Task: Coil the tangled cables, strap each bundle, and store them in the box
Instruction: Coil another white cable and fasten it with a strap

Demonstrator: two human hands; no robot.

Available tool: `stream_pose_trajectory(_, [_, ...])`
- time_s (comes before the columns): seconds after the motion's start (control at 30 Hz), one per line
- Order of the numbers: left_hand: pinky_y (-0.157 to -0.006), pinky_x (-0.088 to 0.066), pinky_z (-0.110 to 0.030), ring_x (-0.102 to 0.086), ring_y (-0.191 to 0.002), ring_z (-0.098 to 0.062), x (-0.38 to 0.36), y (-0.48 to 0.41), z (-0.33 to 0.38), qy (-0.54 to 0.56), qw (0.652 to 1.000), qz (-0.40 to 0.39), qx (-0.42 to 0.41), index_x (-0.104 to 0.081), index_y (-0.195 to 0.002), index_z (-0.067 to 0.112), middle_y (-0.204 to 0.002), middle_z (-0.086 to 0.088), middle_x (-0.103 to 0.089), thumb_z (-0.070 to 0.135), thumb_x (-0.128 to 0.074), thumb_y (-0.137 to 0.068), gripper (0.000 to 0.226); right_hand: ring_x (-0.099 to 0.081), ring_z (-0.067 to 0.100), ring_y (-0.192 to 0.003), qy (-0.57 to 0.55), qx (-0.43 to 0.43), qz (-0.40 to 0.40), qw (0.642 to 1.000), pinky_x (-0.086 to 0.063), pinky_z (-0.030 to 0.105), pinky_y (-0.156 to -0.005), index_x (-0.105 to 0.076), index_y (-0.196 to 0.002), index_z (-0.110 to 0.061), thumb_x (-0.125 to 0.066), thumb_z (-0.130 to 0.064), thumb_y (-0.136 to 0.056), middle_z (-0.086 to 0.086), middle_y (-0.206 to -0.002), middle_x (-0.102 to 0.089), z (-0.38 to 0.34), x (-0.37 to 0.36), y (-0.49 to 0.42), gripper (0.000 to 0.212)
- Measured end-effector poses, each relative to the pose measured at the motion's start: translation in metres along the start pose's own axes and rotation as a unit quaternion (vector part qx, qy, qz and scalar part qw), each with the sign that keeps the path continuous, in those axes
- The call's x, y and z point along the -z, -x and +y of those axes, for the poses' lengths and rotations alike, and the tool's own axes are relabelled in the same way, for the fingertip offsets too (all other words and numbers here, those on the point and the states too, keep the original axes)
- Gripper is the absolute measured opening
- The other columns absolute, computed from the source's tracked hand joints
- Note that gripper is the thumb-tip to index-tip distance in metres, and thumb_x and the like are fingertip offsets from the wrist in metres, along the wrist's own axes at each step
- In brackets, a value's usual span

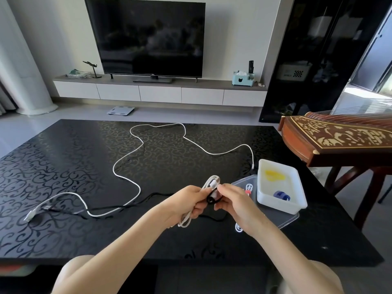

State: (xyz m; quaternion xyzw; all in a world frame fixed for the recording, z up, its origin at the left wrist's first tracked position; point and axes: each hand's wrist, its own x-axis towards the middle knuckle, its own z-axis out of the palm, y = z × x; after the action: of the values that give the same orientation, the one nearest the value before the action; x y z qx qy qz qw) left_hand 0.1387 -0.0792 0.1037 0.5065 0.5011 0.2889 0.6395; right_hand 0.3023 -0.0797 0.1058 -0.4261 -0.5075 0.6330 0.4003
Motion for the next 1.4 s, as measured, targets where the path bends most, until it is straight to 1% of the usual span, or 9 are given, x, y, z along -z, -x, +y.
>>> stream_pose_trajectory(0.2, [-0.034,-0.022,-0.016,-0.029,-0.034,-0.005,0.002,0.0,0.001,0.13,0.99,0.031,0.046,-0.042,-0.068,0.014,-0.043,0.007,-0.031,0.025,-0.041,-0.101,0.035,-0.055,0.009,-0.072,0.365,0.207,0.007,0.908,-0.045,0.02,-0.068,-0.059,-0.086,-0.015,-0.061,-0.011,-0.089,-0.007,-0.077,-0.059,0.014,0.009,0.009,0.005])
stream_pose_trajectory(0.5, [-0.038,-0.025,-0.017,-0.03,-0.039,-0.007,-0.001,0.007,0.001,0.089,0.993,-0.06,0.058,-0.055,-0.073,0.012,-0.047,0.005,-0.034,0.03,-0.037,-0.102,0.038,-0.059,0.014,-0.086,0.405,0.315,0.001,0.858,-0.049,0.032,-0.081,-0.07,-0.086,-0.011,-0.056,0.014,-0.077,-0.008,-0.084,-0.063,0.008,0.014,0.011,0.03])
stream_pose_trajectory(0.73, [-0.034,-0.023,-0.016,-0.028,-0.034,-0.005,-0.015,0.002,0.001,0.123,0.989,0.057,0.05,-0.046,-0.07,0.013,-0.044,0.007,-0.033,0.026,-0.04,-0.102,0.035,-0.059,0.013,-0.082,0.462,0.412,0.08,0.781,-0.045,0.019,-0.079,-0.074,-0.091,-0.003,-0.054,0.013,-0.073,0.004,-0.084,-0.071,0.013,0.008,0.015,0.031])
stream_pose_trajectory(0.83, [-0.032,-0.023,-0.015,-0.028,-0.033,-0.004,-0.009,-0.001,0.002,0.123,0.987,0.095,0.037,-0.045,-0.073,0.013,-0.042,0.008,-0.032,0.027,-0.038,-0.103,0.034,-0.064,0.012,-0.083,0.431,0.353,0.164,0.814,-0.048,0.019,-0.079,-0.075,-0.094,-0.004,-0.054,0.018,-0.073,0.006,-0.086,-0.073,0.013,0.017,0.015,0.037])
stream_pose_trajectory(0.93, [-0.03,-0.022,-0.014,-0.027,-0.031,-0.004,0.001,-0.002,0.001,0.14,0.984,0.107,0.035,-0.045,-0.073,0.013,-0.041,0.009,-0.03,0.027,-0.037,-0.103,0.034,-0.066,0.022,-0.083,0.456,0.176,0.241,0.839,-0.052,0.033,-0.075,-0.074,-0.099,-0.009,-0.055,0.006,-0.084,0.007,-0.091,-0.073,0.009,0.047,0.009,0.029])
stream_pose_trajectory(1.07, [-0.03,-0.022,-0.014,-0.026,-0.031,-0.004,0.004,-0.001,-0.003,0.147,0.984,0.095,0.032,-0.044,-0.073,0.012,-0.041,0.008,-0.029,0.028,-0.037,-0.103,0.034,-0.063,0.027,-0.085,0.618,-0.03,0.252,0.744,-0.051,0.032,-0.069,-0.071,-0.101,-0.013,-0.052,-0.011,-0.091,0.009,-0.094,-0.07,0.014,0.091,0.0,0.021])
stream_pose_trajectory(1.17, [-0.03,-0.022,-0.015,-0.026,-0.032,-0.004,0.001,-0.002,-0.003,0.139,0.986,0.087,0.028,-0.045,-0.073,0.012,-0.042,0.007,-0.029,0.028,-0.038,-0.103,0.034,-0.063,0.023,-0.083,0.709,-0.103,0.251,0.651,-0.047,0.026,-0.062,-0.065,-0.104,-0.013,-0.052,-0.021,-0.092,0.003,-0.092,-0.066,0.019,0.11,-0.001,0.019])
stream_pose_trajectory(1.23, [-0.031,-0.022,-0.015,-0.026,-0.033,-0.004,-0.002,-0.002,-0.002,0.134,0.987,0.081,0.026,-0.045,-0.073,0.012,-0.043,0.007,-0.029,0.028,-0.038,-0.103,0.035,-0.064,0.022,-0.087,0.729,-0.122,0.251,0.625,-0.043,0.024,-0.06,-0.06,-0.111,-0.015,-0.053,-0.025,-0.092,0.002,-0.096,-0.066,0.023,0.118,-0.001,0.023])
stream_pose_trajectory(1.4, [-0.031,-0.022,-0.015,-0.025,-0.033,-0.004,-0.006,-0.001,-0.001,0.126,0.989,0.071,0.023,-0.044,-0.073,0.012,-0.042,0.008,-0.028,0.027,-0.035,-0.103,0.035,-0.061,0.026,-0.084,0.666,-0.117,0.247,0.695,-0.043,0.027,-0.062,-0.056,-0.087,-0.011,-0.06,-0.018,-0.088,0.005,-0.083,-0.057,0.029,0.123,-0.001,0.009])
